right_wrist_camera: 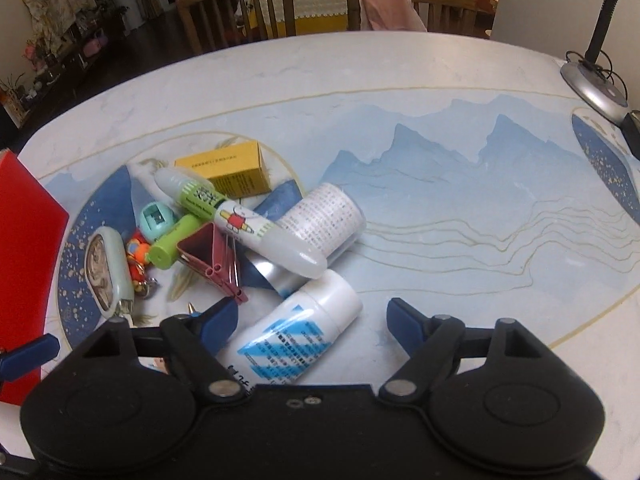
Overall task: Organize rigid objects
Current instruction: 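Grasp the white-blue lotion tube with the right tool while the left tool grasps the pink-haired doll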
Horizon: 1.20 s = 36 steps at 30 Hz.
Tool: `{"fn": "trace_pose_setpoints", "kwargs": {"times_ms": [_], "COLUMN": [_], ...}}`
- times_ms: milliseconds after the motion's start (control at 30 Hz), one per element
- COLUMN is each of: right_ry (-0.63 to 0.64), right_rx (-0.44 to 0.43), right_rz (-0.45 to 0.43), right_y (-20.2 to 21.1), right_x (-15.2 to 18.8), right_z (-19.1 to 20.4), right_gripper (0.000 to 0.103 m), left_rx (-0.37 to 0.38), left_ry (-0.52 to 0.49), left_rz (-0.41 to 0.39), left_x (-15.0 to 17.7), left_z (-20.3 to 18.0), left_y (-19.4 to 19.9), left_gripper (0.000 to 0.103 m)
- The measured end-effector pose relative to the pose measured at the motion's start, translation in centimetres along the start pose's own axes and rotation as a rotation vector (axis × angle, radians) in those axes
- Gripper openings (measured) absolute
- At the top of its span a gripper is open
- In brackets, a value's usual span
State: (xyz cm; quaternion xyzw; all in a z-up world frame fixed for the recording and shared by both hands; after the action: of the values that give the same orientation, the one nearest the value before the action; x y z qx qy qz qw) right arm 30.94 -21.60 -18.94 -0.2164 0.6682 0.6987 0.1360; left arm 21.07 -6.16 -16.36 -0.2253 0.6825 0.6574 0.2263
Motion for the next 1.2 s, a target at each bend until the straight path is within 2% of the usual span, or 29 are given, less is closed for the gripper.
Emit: {"fn": "trace_pose_setpoints", "kwargs": {"times_ms": [133, 233, 467, 633, 733, 967, 1033, 1067, 1200], "right_ry": [-0.001, 0.012, 0.056, 0.08, 0.099, 0.102, 0.103, 0.103, 0.095], "right_rx": [-0.018, -0.03, -0.047, -0.049, -0.062, -0.085, -0.088, -0.09, -0.096], "right_rz": [0.021, 0.042, 0.032, 0.014, 0.001, -0.015, -0.018, -0.018, -0.025], "right_y": [-0.2, -0.2, 0.9, 1.5, 1.7, 2.4, 2.6, 2.7, 3.2], "right_x": [0.5, 1.1, 2.6, 3.6, 4.0, 4.8, 5.0, 5.2, 5.7], "right_z": [-0.2, -0.4, -1.9, -2.9, -3.2, -3.5, -3.5, -3.6, -3.5], "right_gripper": [0.074, 0.065, 0.051, 0.046, 0.043, 0.039, 0.039, 0.039, 0.038], "left_rx": [0.019, 0.03, 0.056, 0.067, 0.075, 0.068, 0.069, 0.067, 0.055], "left_ry": [0.003, -0.007, -0.044, -0.07, -0.082, -0.139, -0.14, -0.142, -0.16], "left_rz": [0.003, 0.011, 0.017, 0.028, 0.039, 0.041, 0.042, 0.04, 0.035], "left_x": [0.0, 0.0, 0.2, 0.2, 0.1, -0.1, -0.3, -0.4, -0.5], "left_z": [-0.1, -0.4, -1.7, -2.7, -3.3, -4.9, -5.1, -5.1, -5.4], "left_y": [-0.3, -0.5, -1.2, -1.9, -2.3, -2.7, -2.8, -2.8, -2.7], "left_gripper": [0.1, 0.1, 0.099, 0.086, 0.072, 0.057, 0.049, 0.041, 0.038]}}
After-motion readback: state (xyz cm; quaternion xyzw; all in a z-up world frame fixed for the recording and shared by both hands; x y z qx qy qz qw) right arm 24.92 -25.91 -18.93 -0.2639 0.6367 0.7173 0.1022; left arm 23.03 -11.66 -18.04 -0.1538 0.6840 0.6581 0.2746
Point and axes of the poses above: each gripper's, at about its wrist camera, not at the fingertips, and y roughly against the way its jaws point, z to its left, x to its underside, the point moved 3 cm from there along -y, roughly the way its jaws point, and after that the axes turned 9 degrees about y, right-handed, at the moved point
